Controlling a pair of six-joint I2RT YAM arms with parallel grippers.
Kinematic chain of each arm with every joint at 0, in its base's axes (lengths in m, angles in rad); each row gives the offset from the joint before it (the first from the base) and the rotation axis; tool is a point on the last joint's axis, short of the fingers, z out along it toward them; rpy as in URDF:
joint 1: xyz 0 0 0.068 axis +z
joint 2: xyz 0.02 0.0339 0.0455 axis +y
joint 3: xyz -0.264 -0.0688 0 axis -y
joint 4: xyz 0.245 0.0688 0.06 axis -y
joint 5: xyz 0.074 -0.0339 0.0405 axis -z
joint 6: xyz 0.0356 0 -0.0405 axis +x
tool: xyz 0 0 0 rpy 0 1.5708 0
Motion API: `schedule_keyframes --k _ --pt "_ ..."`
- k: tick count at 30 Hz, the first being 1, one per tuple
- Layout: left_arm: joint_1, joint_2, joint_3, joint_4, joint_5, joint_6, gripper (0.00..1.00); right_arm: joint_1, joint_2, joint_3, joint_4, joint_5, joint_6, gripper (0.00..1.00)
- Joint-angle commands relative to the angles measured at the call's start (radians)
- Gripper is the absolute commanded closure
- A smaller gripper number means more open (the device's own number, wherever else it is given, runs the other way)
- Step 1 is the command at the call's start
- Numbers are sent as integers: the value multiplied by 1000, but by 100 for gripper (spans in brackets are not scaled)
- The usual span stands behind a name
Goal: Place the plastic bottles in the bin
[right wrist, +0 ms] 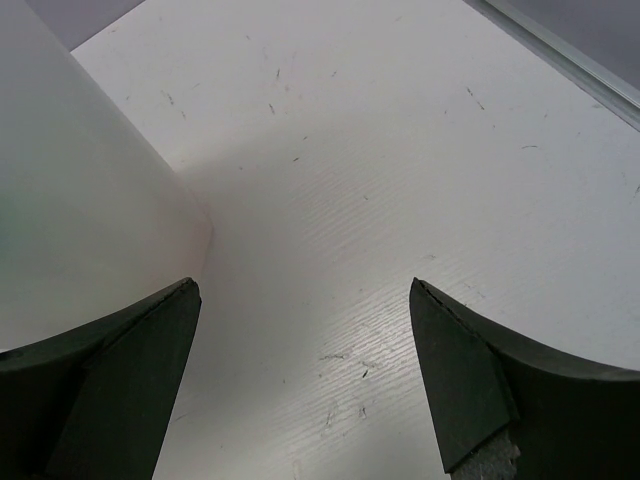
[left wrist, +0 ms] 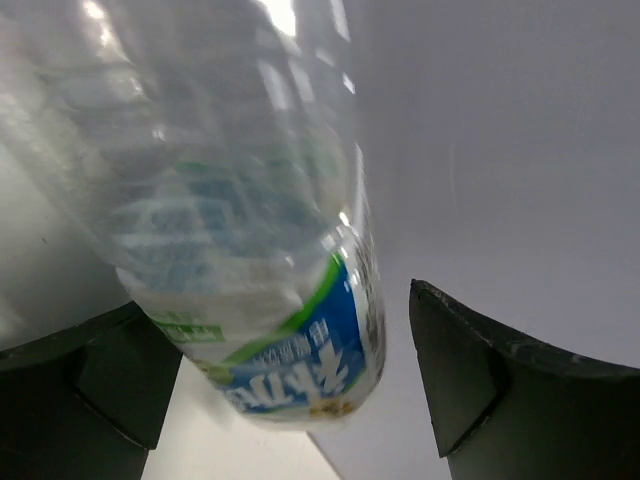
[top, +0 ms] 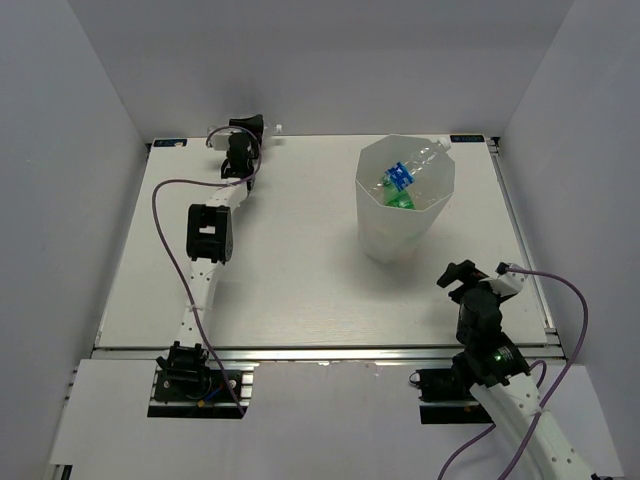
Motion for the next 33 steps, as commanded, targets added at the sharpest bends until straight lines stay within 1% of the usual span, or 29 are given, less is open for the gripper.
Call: schedule_keyframes --k 1,6,7,8,11,13,14,15,17,18,19,21,22,23,24,25,26,27,28,29,30,31,32,33 --pt "6 37 12 -34 -100 -35 2 -2 13 35 67 54 -17 11" --pt "28 49 32 -20 -142 -47 2 -2 34 44 68 68 -20 11" --pt "32 51 32 -13 -133 -50 7 -2 37 45 68 71 -21 11" --pt "40 52 34 -10 -123 -52 15 -4 40 45 71 75 -21 11" --pt "47 24 6 -2 -91 -38 45 -2 48 44 81 74 -26 11" --pt "49 -4 -50 13 -53 -24 56 -4 48 45 81 66 -26 11" --pt "49 -23 -72 22 -38 -18 64 -2 48 45 81 59 -25 11" --pt "51 -62 -93 35 -16 -3 67 -2 45 49 76 56 -25 11" --pt "49 -116 -182 74 50 19 69 -2 34 50 67 40 -18 11" --pt "49 -180 -213 90 73 38 70 -2 28 50 58 34 -15 11" --pt "49 -217 -279 102 116 48 70 -2 15 50 55 27 -15 11" --pt "49 -297 -348 133 153 83 75 -4 1 44 50 -6 -12 11" --pt "44 -387 -385 145 170 97 77 -2 -12 41 48 -26 -11 11" --pt "40 -436 -465 167 186 118 78 -4 -16 39 50 -35 -11 11" --pt "32 -485 -504 170 190 172 78 -4 -21 35 50 -44 -12 11" --pt "11 -585 -537 164 196 201 78 -2 -25 35 53 -65 -15 11" --pt "-1 -633 -587 152 217 238 78 -2 -27 33 58 -79 -20 11" --pt "-17 -679 -606 136 255 314 79 -4 -27 32 61 -95 -25 11" --pt "-49 -723 -621 113 271 345 79 -4 -27 29 73 -125 -38 11" --pt "-69 -810 -653 84 307 417 80 -4 -27 27 79 -141 -44 11" --pt "-90 -851 -672 76 318 449 80 -4 -26 26 85 -153 -52 11" --pt "-139 -891 -689 55 322 476 80 -4 -26 18 91 -180 -63 11" --pt "-172 -971 -724 50 312 541 81 -4 -26 15 110 -191 -67 10" --pt "-201 -1006 -736 44 303 580 81 -4 -26 13 114 -204 -71 11"
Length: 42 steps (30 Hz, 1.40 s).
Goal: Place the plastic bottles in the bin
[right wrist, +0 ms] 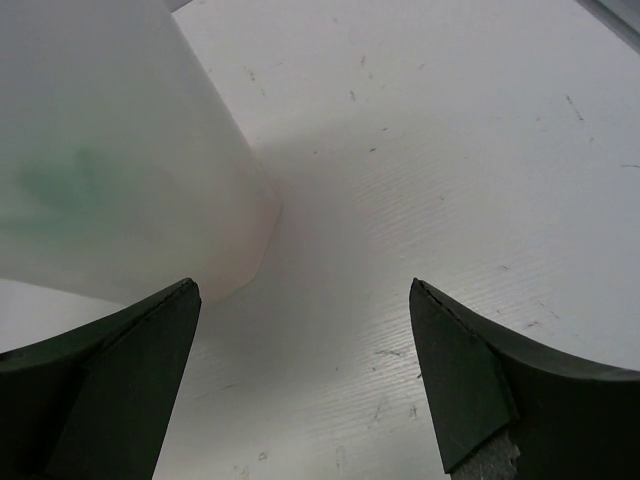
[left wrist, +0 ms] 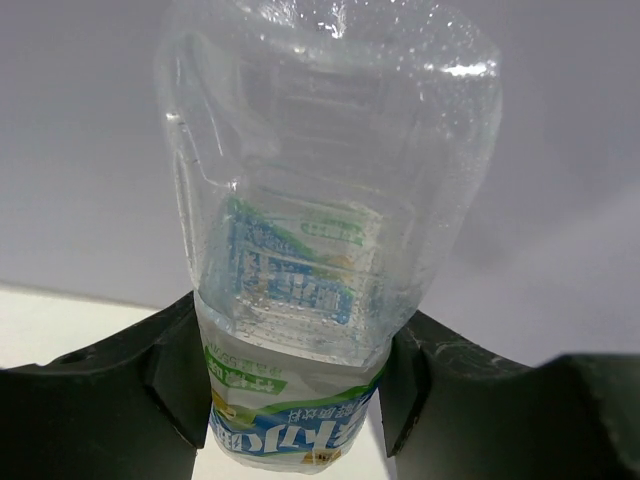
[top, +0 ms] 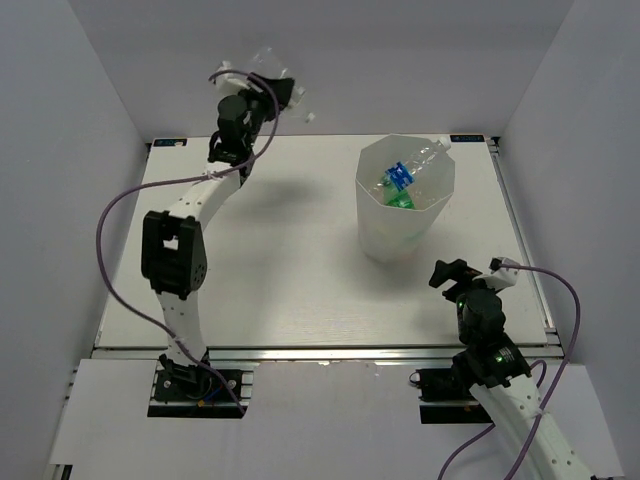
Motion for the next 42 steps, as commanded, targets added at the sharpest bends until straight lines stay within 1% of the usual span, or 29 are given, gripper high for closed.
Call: schedule_keyframes --k 1,2,3,4,8,12,14,17,18,20,21,24,25,26,27,33,38,40,42 --pt "-173 -220 -45 -32 50 232 81 -4 -9 11 80 -92 -34 11" --pt "-207 -273 -53 -47 37 302 80 -4 -10 14 82 -105 -37 11" --pt "-236 -295 -54 -64 36 333 80 -4 -16 16 80 -114 -36 11" --pt "-288 -313 -57 -99 34 351 80 -4 -21 16 76 -131 -36 11" --pt "-385 -387 -120 -93 49 402 79 -4 -56 5 62 -166 -24 11" --pt "-480 -367 -88 -182 66 476 77 -4 -92 0 59 -197 -24 11" --pt "-502 -353 -53 -256 39 511 76 -4 -95 0 51 -198 -22 11" --pt "-531 -341 -54 -300 14 571 67 -4 -96 0 40 -195 -13 11" --pt "-548 -340 -59 -307 3 585 59 -4 -96 -3 42 -197 -10 11" --pt "-568 -340 -74 -317 -3 630 51 -4 -96 -3 45 -197 -10 11" --pt "-589 -338 -73 -330 -6 648 40 -4 -96 0 43 -194 -11 11" --pt "-617 -332 -64 -343 -15 688 30 -4 -102 -3 40 -194 -7 11" --pt "-620 -330 -57 -356 -42 692 14 -4 -107 -4 40 -195 -5 11" --pt "-622 -323 -36 -366 -44 695 6 -4 -108 -6 40 -197 -5 10" --pt "-625 -320 -24 -377 -56 695 3 -4 -113 -6 42 -197 -7 11" --pt "-626 -318 22 -422 -73 698 2 -4 -115 -9 42 -198 -5 11" --pt "-626 -347 18 -423 -121 701 2 -4 -115 -9 43 -198 -4 11" --pt "-626 -370 25 -426 -176 700 2 -4 -115 -7 40 -192 -4 11" --pt "-625 -382 42 -475 -234 704 2 -4 -115 -6 36 -175 1 11"
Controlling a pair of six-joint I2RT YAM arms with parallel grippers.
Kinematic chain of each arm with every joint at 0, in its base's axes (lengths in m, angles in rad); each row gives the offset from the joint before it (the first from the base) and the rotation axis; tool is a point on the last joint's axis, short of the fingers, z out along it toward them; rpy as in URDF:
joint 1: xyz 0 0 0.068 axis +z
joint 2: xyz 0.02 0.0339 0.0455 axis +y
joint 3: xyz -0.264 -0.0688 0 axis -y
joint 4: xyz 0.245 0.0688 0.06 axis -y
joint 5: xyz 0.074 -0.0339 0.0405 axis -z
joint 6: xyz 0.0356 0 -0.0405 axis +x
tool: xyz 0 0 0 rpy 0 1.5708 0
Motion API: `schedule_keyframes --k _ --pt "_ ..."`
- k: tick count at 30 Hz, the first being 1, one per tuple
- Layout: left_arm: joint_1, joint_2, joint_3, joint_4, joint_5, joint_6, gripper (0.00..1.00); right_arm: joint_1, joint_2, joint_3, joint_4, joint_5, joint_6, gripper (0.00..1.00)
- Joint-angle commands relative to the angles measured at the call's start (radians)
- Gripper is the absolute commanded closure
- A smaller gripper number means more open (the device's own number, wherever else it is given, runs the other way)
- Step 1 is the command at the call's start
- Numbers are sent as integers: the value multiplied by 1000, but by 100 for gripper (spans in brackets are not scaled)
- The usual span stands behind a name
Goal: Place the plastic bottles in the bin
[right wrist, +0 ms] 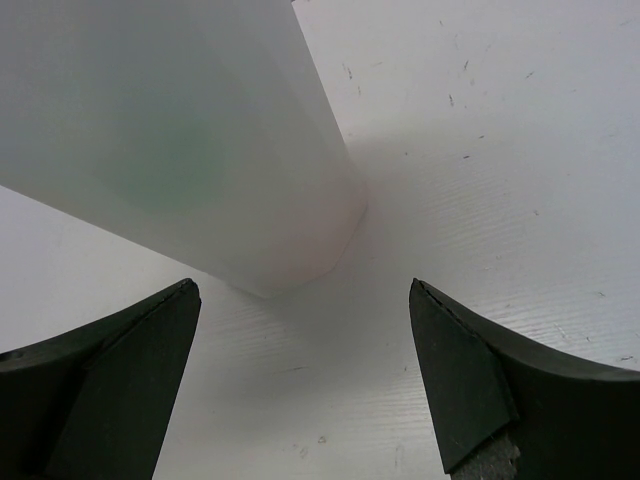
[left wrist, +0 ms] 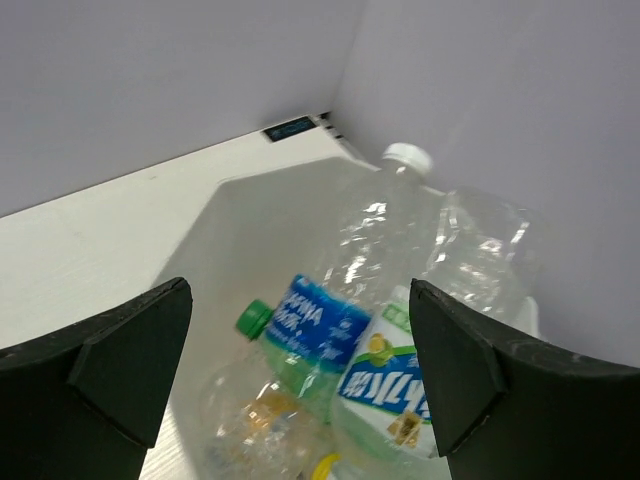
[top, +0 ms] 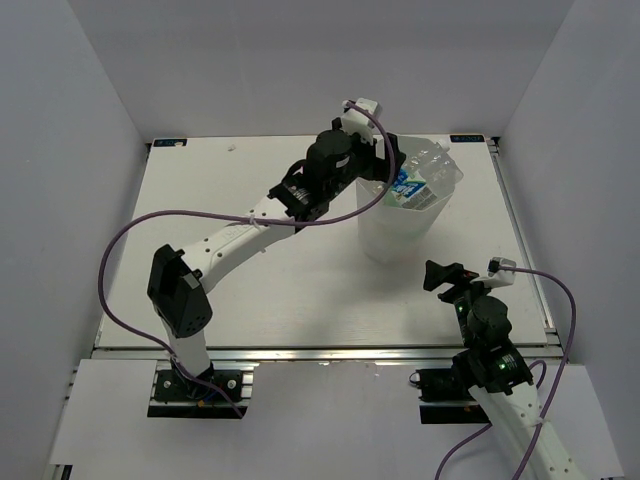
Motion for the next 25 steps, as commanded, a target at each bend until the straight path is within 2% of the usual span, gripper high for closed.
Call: schedule_keyframes --k 1,4,5,7,8,9,11,12,15,18,25 --pt "2 -102 51 -75 -172 28 2 -4 -10 2 12 31 17 11" --pt "17 -145 -8 -77 -312 28 2 -4 -10 8 -7 69 34 11" --pt "32 -184 -79 -69 -355 4 2 -4 -10 9 -18 80 40 11" --pt "127 -230 -159 -62 -340 -57 2 -4 -10 14 -25 100 45 11" --pt "180 -286 -253 -60 -266 -147 2 -4 -10 16 -34 109 57 11" --pt "299 -319 -315 -34 -223 -209 2 -4 -10 17 -41 130 63 11" --pt "407 -391 -460 33 -164 -329 2 -4 -7 22 -50 146 73 11" --pt "467 -467 -606 72 -202 -352 2 -4 -1 25 -60 170 80 11" --pt "518 -613 -838 61 -356 -453 2 -4 24 40 -77 199 96 11" --pt "570 -720 -999 37 -389 -498 2 -4 45 45 -87 233 106 11" --pt "617 -804 -1030 -71 -497 -484 2 -4 53 58 -104 264 111 10"
